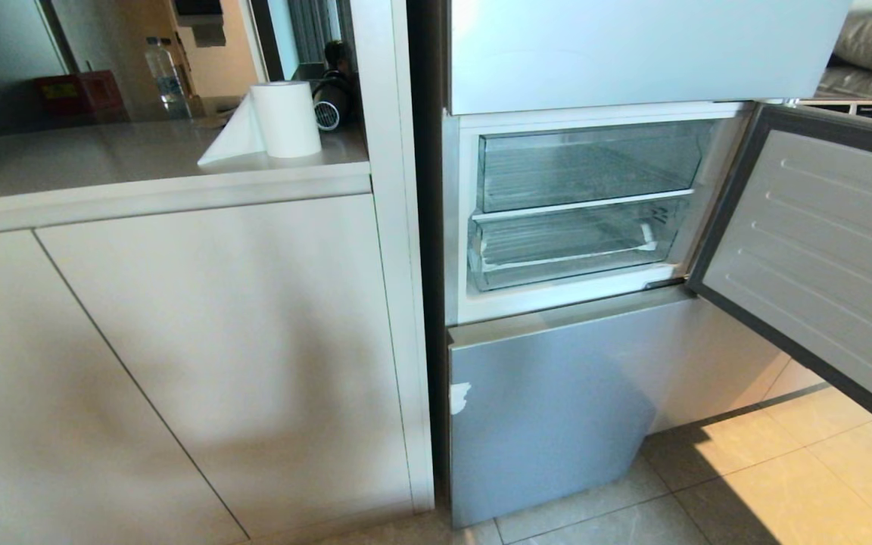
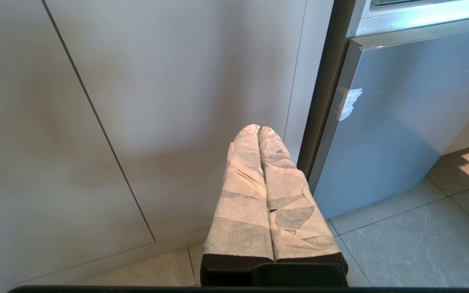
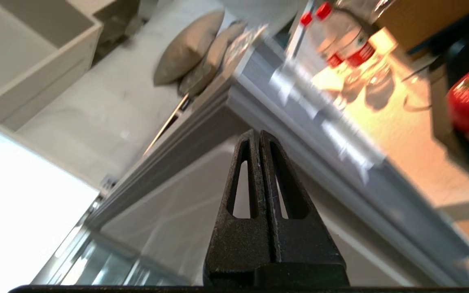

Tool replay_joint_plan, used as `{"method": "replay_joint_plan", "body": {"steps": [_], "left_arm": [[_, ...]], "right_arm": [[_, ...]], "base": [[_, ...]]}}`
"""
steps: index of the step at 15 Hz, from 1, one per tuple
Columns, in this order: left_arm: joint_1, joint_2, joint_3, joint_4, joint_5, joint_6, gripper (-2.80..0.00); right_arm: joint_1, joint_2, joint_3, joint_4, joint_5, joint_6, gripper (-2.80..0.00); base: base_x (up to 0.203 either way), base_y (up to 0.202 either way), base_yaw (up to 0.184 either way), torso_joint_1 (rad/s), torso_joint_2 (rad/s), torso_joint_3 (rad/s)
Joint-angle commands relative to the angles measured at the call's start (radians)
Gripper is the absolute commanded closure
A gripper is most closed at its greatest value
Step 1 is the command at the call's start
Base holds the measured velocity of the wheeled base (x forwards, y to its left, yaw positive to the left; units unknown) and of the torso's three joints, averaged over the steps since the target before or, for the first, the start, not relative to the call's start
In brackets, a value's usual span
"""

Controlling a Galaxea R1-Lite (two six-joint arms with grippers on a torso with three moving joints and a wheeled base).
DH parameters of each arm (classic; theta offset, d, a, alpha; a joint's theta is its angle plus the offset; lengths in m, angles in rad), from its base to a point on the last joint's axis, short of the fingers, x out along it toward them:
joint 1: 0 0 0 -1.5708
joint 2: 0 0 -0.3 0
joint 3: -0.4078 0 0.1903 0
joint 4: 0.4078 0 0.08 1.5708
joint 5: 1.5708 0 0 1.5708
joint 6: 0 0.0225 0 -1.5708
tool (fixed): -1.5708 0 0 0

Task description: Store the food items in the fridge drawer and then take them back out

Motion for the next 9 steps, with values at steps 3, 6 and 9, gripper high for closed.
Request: {"method": "replay_joint_plan", "body": {"steps": [3,6,9], "left_arm": [[0.001,0.0,0.002,0.0,0.0,0.0,0.0],[-0.001,0.0,0.002,-0.001,0.0,0.0,0.0],[-0.001,0.0,0.002,-0.001,0.0,0.0,0.0]], "right_arm": [[-0.039,0.194,-0.042,-0.069,0.003,0.021,0.0],[-0.04,0.389,-0.121,-0.095,0.016,0.039,0.0],[-0.039,0.554,-0.273,-0.098,0.114,0.149,0.0]], "base": [[0.0,0.0,0.0,0.0,0.0,0.0],[0.0,0.0,0.0,0.0,0.0,0.0],[0.0,0.0,0.0,0.0,0.0,0.0]]}}
